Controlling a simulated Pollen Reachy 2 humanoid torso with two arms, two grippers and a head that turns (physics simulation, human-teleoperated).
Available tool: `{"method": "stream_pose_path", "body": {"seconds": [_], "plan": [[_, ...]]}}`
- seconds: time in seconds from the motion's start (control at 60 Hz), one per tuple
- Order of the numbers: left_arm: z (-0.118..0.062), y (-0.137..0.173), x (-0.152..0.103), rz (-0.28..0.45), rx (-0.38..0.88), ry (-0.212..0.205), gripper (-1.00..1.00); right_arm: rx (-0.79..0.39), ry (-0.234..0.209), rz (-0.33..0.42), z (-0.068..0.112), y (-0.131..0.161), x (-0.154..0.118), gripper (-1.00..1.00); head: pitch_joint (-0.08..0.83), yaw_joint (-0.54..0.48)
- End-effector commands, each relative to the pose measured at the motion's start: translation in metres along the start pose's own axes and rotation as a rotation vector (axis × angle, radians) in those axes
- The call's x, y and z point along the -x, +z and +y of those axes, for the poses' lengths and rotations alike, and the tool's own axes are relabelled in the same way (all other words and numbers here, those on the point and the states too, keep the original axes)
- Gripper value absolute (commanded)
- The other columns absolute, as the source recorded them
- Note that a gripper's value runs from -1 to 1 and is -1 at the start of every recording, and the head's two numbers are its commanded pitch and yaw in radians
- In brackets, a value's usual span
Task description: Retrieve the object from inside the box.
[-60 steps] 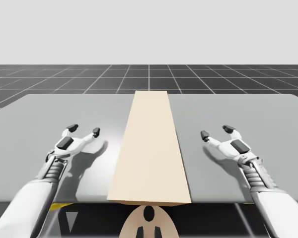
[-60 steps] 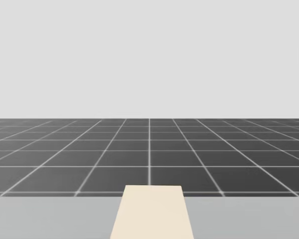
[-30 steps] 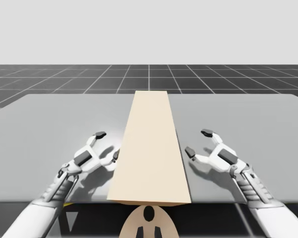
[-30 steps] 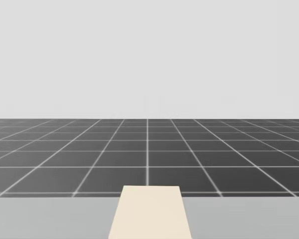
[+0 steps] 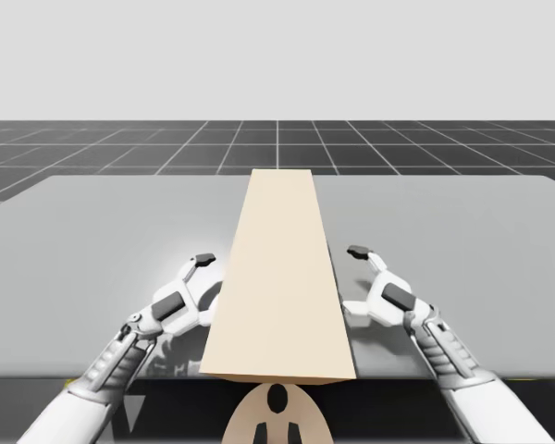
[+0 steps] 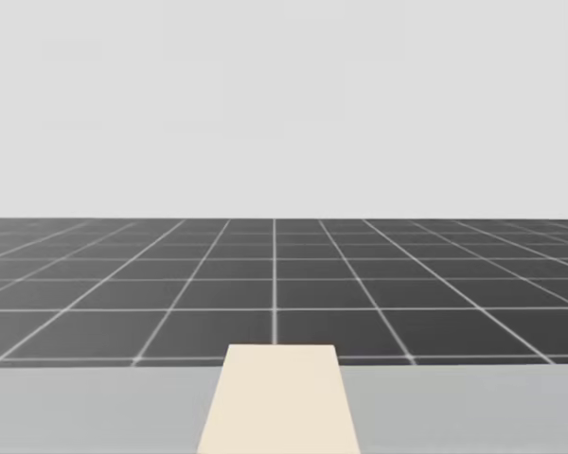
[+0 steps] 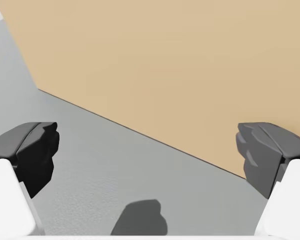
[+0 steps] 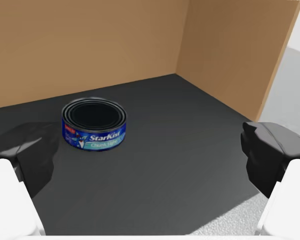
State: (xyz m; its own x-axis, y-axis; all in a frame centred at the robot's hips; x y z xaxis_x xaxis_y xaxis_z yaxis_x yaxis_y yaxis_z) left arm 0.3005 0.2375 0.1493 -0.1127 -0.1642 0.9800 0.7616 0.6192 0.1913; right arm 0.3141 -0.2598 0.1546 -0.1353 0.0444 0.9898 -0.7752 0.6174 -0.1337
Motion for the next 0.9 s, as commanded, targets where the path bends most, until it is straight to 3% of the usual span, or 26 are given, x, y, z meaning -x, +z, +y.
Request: {"method": "stream_pose_path", "body": {"seconds": [0.017,0.133,0.35,0.617,0.9], "plan": [[-0.006,-0.004,0.004,0.02,0.018,-0.006,-1.0,-0.032,-0.047,-0.006,-0.006,-0.031,0.017,-1.0,0.0,-0.03],[-0.007,-0.005,0.004,0.025,0.024,-0.013,-1.0,-0.06,-0.05,0.015,-0.004,-0.053,0.026,-1.0,0.002,-0.03],[-0.009,-0.005,0.005,0.029,0.031,-0.021,-1.0,-0.164,-0.047,0.034,0.017,-0.096,0.029,-1.0,0.016,-0.03],[-0.011,-0.005,0.005,0.041,0.038,-0.033,-1.0,-0.207,-0.094,0.055,0.019,-0.12,0.05,-1.0,0.039,-0.05],[-0.012,-0.005,0.006,0.05,0.044,-0.042,-1.0,-0.194,-0.047,0.087,0.013,-0.138,0.07,-1.0,0.055,-0.07]]}}
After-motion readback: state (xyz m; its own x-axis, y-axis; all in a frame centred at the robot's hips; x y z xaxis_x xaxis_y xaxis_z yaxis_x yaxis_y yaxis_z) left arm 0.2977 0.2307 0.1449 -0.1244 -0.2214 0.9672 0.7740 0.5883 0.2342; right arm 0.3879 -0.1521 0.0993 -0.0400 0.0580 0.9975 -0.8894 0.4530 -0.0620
